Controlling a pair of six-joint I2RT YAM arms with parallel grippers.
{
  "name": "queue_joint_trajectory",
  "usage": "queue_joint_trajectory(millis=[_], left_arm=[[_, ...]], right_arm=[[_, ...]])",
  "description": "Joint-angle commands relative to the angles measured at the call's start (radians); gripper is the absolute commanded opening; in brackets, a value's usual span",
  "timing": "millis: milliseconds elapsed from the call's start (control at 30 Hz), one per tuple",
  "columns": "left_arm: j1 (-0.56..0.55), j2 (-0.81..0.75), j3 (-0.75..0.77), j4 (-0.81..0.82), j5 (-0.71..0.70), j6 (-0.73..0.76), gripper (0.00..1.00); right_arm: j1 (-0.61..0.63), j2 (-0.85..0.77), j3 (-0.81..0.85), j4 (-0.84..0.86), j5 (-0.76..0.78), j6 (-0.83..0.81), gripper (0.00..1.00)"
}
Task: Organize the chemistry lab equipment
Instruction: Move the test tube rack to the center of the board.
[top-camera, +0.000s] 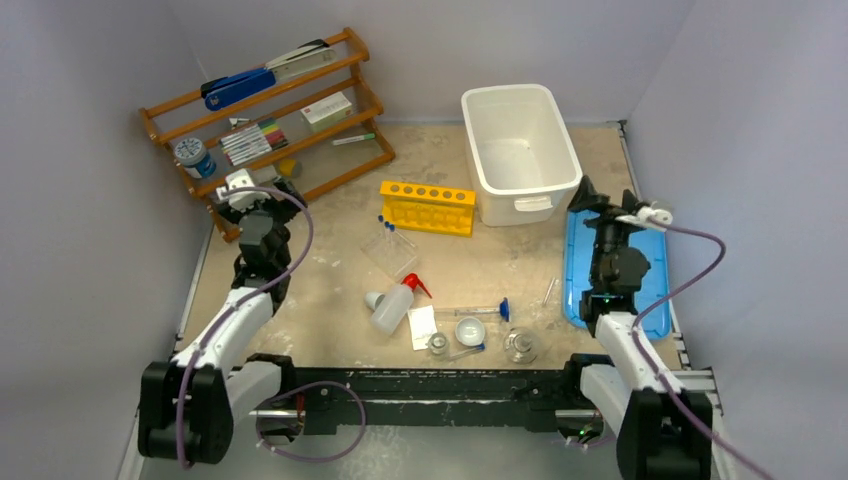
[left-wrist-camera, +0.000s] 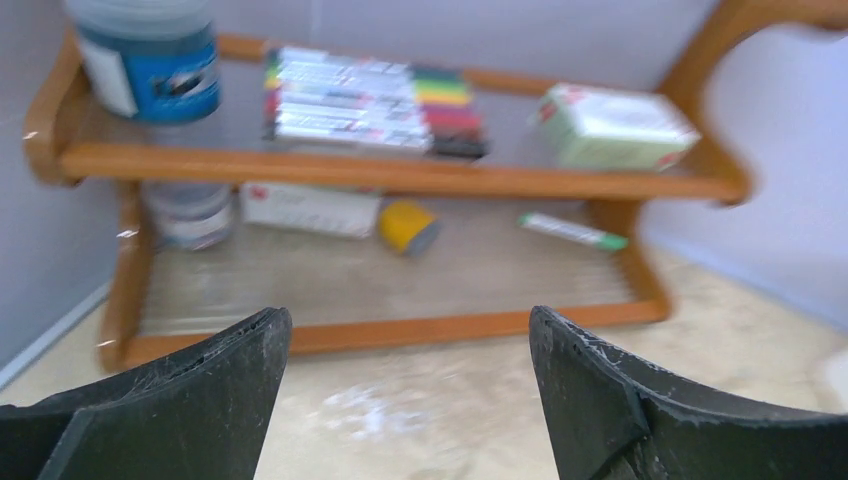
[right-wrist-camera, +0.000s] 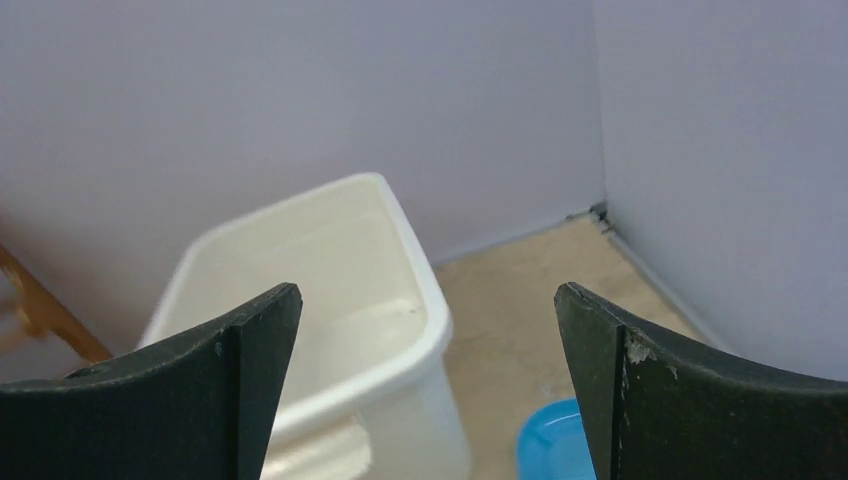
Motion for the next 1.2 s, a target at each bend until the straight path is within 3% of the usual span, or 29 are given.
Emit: queue_joint_trajectory(millis=[0, 133, 233, 267, 400, 567, 667, 733, 767, 833, 967, 1033, 1133, 1167], left_arm=[[-0.066, -0.102, 0.112, -0.145, 0.064, -0.163, 0.88], [-0.114, -0.011, 0.392, -0.347, 0.105, -0.116, 0.88], [-0.130, 0.115, 0.630, -0.589, 0.163, -0.112, 0.88], [-0.138, 0.150, 0.685, -0.636, 0.161, -0.120, 0.88], [-0.159, 0.231, 0.883, -0.809, 0.034, -0.180, 0.88], [-0.160, 0.353, 1.083, -0.977, -0.049, -0.072, 0.88], [-0.184, 0.362, 1.069, -0.959, -0.094, -0.090, 0.89], [-0.186, 0.363, 1.058, -0.949, -0.031, -0.126, 0.84], [-0.189, 0.367, 1.077, -0.979, -0.004, -0.152, 0.75], [-0.203, 0.365, 1.107, -1.039, -0.022, -0.195, 0.64], [-0.240, 0.359, 1.119, -1.168, -0.124, -0.175, 0.20], [-0.250, 0.348, 1.100, -1.207, -0.133, -0.178, 0.00], [-0.264, 0.317, 1.026, -1.209, -0.093, -0.144, 0.00], [-0.264, 0.309, 1.013, -1.210, -0.073, -0.142, 0.00]], right_arm=[[-0.004, -0.134, 0.275, -0.780, 0.243, 0.682, 1.00], [-0.002, -0.130, 0.440, -0.930, -0.016, 0.173, 1.00], [-0.004, -0.048, 0.594, -1.228, 0.042, 0.360, 1.00], [-0.004, -0.021, 0.630, -1.281, 0.020, 0.354, 1.00], [-0.007, 0.012, 0.702, -1.528, 0.130, 0.610, 1.00], [-0.012, -0.051, 0.687, -1.514, 0.076, 0.622, 1.00], [-0.019, -0.022, 0.745, -1.583, 0.035, 0.726, 1.00], [-0.019, 0.001, 0.788, -1.591, -0.009, 0.720, 1.00], [-0.019, 0.006, 0.804, -1.588, -0.038, 0.698, 1.00], [-0.019, 0.005, 0.829, -1.555, -0.080, 0.631, 0.91], [-0.019, 0.029, 0.916, -1.578, -0.065, 0.582, 0.20], [-0.019, 0.048, 0.961, -1.576, -0.107, 0.547, 0.01], [-0.020, 0.053, 0.954, -1.512, -0.181, 0.431, 0.00], [-0.019, 0.049, 0.946, -1.506, -0.224, 0.427, 0.18]])
